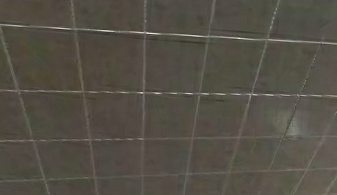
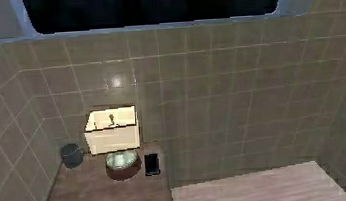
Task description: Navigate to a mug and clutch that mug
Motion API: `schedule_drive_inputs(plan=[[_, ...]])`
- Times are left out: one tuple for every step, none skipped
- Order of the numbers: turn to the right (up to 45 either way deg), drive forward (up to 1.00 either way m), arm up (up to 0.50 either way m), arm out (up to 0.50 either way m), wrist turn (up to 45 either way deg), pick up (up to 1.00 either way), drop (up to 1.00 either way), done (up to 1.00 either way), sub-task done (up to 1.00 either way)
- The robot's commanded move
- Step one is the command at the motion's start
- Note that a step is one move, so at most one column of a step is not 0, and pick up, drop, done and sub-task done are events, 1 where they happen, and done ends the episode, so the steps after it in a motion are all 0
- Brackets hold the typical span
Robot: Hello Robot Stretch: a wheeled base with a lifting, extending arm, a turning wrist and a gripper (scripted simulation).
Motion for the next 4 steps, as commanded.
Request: schedule_drive_inputs(plan=[[-27.0, 0.0, 0.0, 0.0, 0.0, 0.0, 0.0, 0.0, 0.0], [45.0, 0.0, 0.0, 0.0, 0.0, 0.0, 0.0, 0.0, 0.0], [30.0, 0.0, 0.0, 0.0, 0.0, 0.0, 0.0, 0.0, 0.0], [0.0, 0.25, 0.0, 0.0, 0.0, 0.0, 0.0, 0.0, 0.0]])
